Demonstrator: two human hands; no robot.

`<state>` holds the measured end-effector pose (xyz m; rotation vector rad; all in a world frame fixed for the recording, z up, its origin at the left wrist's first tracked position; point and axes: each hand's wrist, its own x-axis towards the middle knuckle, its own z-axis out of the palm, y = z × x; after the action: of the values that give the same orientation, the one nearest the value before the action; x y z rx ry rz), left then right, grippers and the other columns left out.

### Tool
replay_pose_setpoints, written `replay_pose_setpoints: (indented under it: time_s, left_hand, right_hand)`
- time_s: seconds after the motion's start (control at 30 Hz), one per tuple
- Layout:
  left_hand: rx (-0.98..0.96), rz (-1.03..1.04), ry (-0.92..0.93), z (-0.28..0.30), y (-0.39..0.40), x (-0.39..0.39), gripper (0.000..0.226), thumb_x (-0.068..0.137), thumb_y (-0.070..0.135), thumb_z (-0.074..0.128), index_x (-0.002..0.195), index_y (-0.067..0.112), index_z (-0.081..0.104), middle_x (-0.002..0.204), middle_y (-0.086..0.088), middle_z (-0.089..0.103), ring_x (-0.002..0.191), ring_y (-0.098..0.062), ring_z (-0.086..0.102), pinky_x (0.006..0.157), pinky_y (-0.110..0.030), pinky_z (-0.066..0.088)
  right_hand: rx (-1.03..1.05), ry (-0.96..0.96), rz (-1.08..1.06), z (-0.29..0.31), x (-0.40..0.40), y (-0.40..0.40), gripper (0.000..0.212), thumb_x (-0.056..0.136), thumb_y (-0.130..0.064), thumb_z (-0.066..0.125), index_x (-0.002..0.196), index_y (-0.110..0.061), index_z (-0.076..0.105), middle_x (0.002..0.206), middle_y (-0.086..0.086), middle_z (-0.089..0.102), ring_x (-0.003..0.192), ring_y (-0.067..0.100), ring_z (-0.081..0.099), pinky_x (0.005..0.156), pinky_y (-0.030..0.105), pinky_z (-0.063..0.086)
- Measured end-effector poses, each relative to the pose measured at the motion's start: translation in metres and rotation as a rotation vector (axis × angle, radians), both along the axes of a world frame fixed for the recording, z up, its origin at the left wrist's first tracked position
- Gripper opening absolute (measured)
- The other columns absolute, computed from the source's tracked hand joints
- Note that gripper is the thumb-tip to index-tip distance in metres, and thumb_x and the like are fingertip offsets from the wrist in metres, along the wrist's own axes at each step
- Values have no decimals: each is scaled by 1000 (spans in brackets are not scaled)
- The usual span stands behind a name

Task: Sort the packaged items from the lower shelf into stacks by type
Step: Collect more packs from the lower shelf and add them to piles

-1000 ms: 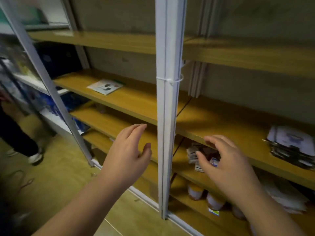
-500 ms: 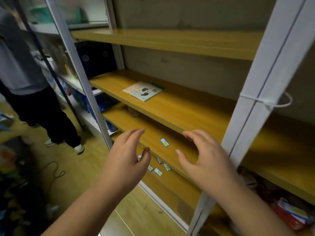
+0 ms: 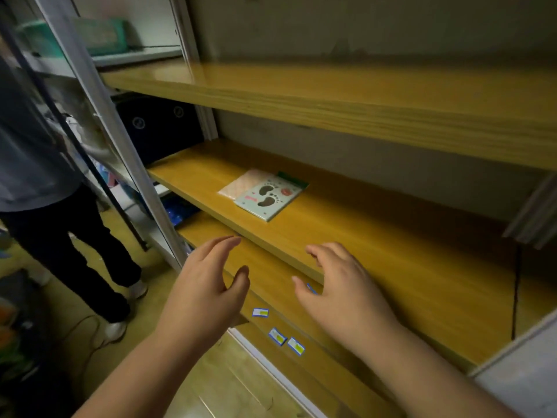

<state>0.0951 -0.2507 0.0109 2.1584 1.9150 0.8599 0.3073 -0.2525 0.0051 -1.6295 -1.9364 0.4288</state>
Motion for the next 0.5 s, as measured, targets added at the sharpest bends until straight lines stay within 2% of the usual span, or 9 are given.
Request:
replay_pose_setpoints:
  time_s: [0.17,0.23,0.3,0.4,0.5]
  left_hand:
    - [-27,-93,-37,-4,64,-21,55,91,47,52,144,37,41,146,18,44,130,-7,44,102,-37,47]
    - [-43,-126,-48,-3,91,-33,55,93,45,54,145,35,41,147,17,44,117,-17,57,98,-41,51]
    - [-57,-157,-63,-3,118,-47,55,93,45,55,146,35,41,147,17,43,107,-23,62,95,-42,52]
    - [-34,-222,-61,-5,157,-67,55,94,44,54,146,33,41,148,15,44,116,-17,56,96,-40,51]
    - [-17,-283,-79,-10,190,-81,58,93,41,56,147,31,39,147,12,46,124,-14,51,99,-33,45]
  right_hand:
    - [-62,-36,-150,-8,-11,45,60,89,-48,61,142,-23,49,135,-5,52,123,14,51,103,34,45]
    - [-107,-56,-226,-8,-21,67,65,89,-51,58,145,-23,44,141,-2,50,127,17,49,105,36,43]
    - [-214,-113,-297,-6,-34,90,71,89,-57,53,149,-22,38,148,2,46,134,22,43,109,37,38]
    - [-332,-271,-363,-4,-58,127,74,87,-66,48,142,-17,42,146,8,47,132,28,42,107,38,35]
    - [-345,-330,-436,-4,-83,167,76,85,-74,43,135,-17,46,139,11,51,126,31,45,100,39,38]
